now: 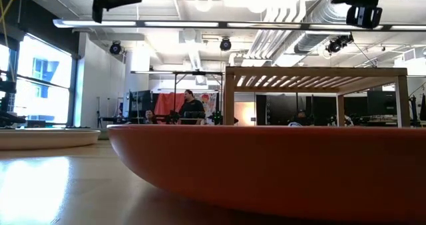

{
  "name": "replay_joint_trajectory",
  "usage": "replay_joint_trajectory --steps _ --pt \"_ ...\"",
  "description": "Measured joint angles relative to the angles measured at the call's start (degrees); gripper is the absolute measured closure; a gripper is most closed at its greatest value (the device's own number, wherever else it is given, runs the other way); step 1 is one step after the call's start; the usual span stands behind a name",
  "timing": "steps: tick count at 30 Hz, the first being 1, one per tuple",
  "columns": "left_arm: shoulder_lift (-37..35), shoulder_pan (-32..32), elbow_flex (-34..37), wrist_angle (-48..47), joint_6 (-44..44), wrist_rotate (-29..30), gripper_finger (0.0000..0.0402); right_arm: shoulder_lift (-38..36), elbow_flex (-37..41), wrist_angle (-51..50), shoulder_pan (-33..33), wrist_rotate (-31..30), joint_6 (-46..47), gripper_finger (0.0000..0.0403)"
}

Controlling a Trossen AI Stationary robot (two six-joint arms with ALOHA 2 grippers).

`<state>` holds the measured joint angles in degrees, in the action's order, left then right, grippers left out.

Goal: Place and stack plates onto a shelf
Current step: Put the white plate on the shelf

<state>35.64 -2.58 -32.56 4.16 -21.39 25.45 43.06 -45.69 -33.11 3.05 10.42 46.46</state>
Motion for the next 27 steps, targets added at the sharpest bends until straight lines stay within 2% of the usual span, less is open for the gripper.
replay_joint_trajectory --steps 7,12,21,27 --pt "3.6 0.0 0.0 -1.1 0.0 -5.2 0.0282 7.9 0.0 -0.1 0.0 3.8 1.4 0.029" --pt "5.2 0.0 0.0 -7.6 -2.9 -9.5 0.0282 12.0 0.0 0.1 0.0 5.3 3.2 0.029" --pt "5.9 0.0 0.0 -21.1 -20.6 -16.9 0.0282 16.1 0.1 2.2 0.0 6.3 5.2 0.029" --pt "6.2 0.0 0.0 -25.7 -31.9 -20.6 0.0282 17.0 0.1 6.6 0.0 5.7 5.2 0.029"
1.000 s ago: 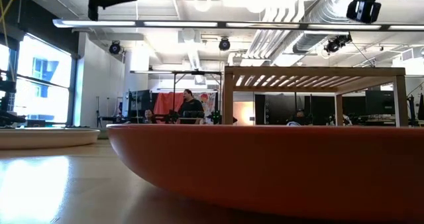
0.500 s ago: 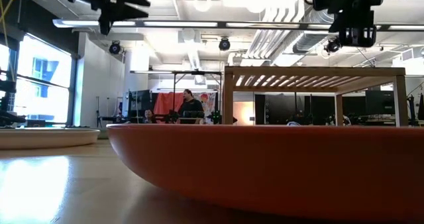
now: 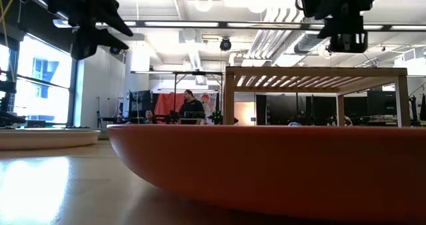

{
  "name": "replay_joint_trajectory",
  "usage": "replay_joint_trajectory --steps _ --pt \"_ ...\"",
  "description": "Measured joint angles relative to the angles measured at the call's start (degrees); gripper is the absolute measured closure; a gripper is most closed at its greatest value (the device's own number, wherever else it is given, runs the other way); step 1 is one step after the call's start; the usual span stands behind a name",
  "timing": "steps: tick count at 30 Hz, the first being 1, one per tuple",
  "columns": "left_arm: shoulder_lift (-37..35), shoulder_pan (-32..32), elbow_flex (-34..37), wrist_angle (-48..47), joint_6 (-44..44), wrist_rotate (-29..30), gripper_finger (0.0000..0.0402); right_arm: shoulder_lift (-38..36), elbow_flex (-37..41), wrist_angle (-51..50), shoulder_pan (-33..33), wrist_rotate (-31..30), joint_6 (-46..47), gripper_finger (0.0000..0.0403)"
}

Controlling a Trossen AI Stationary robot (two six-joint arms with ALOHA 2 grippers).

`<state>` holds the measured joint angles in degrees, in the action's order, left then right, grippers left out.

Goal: Place and stack plates onto a shelf
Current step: Put the white plate on the shelf

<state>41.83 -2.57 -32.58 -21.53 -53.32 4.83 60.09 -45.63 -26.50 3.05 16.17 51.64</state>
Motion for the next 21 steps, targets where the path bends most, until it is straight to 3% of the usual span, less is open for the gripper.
replay_joint_trajectory --steps 7,15,21 --pt "3.0 0.0 0.0 -2.1 -13.8 -3.6 0.0282 0.0 0.0 1.5 0.0 -4.8 1.7 0.029" --pt "9.2 0.0 0.0 -5.7 -16.8 -7.6 0.0282 0.0 0.0 1.5 0.0 -9.9 2.4 0.029" --pt "12.9 0.0 0.0 -6.1 -21.5 -9.2 0.0282 0.0 0.0 1.5 0.0 -10.0 0.9 0.029"
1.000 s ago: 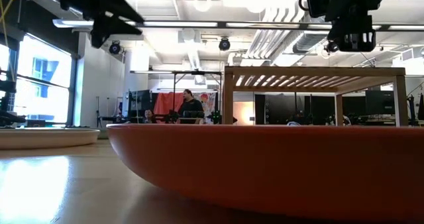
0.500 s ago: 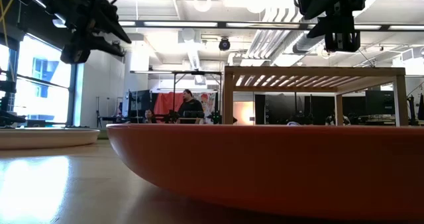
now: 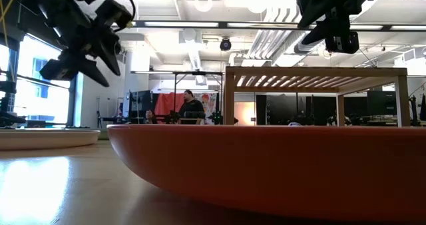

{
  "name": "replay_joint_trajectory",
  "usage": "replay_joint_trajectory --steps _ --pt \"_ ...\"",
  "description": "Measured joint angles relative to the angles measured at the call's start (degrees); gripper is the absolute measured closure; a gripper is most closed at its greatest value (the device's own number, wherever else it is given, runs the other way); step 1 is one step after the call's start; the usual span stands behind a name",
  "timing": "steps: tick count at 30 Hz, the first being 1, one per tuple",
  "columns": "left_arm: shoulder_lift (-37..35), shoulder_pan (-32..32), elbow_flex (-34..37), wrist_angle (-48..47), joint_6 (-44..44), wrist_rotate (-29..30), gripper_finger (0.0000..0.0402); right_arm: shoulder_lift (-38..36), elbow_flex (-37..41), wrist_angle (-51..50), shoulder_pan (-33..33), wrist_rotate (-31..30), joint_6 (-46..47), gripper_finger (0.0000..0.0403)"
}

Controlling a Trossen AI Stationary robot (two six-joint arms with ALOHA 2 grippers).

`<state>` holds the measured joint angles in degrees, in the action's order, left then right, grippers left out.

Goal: Place and stack plates onto a shelf
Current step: Put the white plate on the shelf

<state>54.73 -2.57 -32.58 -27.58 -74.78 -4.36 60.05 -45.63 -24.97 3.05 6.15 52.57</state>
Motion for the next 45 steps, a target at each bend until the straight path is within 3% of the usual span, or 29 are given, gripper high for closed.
replay_joint_trajectory --steps 24,45 --pt "12.8 0.0 0.0 -1.3 -10.6 0.0 0.0282 0.0 0.0 0.0 0.0 0.3 -5.1 0.029" --pt "20.7 0.0 0.0 -0.8 -12.7 0.0 0.0282 0.0 0.0 -1.0 0.0 0.2 -6.9 0.029"
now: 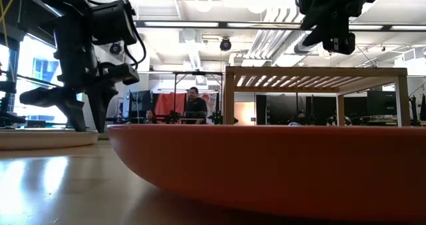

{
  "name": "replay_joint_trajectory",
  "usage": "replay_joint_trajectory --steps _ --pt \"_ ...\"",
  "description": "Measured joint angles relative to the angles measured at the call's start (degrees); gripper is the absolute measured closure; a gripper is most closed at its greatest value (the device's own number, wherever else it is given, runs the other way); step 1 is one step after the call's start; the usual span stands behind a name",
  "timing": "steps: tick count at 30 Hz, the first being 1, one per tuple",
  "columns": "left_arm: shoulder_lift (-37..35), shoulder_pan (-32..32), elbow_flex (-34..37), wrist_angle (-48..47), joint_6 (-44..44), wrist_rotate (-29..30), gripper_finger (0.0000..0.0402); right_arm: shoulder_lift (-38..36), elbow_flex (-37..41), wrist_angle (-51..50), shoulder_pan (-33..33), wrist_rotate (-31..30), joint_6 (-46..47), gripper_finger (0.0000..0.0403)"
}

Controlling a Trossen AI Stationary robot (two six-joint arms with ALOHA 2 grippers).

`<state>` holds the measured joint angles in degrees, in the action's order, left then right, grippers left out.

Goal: Place and stack plates onto a shelf
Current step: Put the white plate on the shelf

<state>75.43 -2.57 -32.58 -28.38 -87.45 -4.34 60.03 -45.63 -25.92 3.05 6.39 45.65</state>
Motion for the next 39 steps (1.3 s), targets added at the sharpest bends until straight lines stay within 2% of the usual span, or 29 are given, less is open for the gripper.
replay_joint_trajectory --steps 17,30,39 --pt "3.0 0.0 -0.1 0.1 -0.5 -0.2 0.0284 0.0 0.0 -0.8 0.0 0.0 -0.7 0.029" --pt "3.0 0.1 -0.1 0.0 1.1 -0.3 0.0363 0.0 0.0 -0.8 0.0 0.0 -1.1 0.029" --pt "3.0 1.4 -0.5 -0.4 4.0 -0.5 0.0385 0.0 0.0 -0.8 0.0 0.0 -1.1 0.029"
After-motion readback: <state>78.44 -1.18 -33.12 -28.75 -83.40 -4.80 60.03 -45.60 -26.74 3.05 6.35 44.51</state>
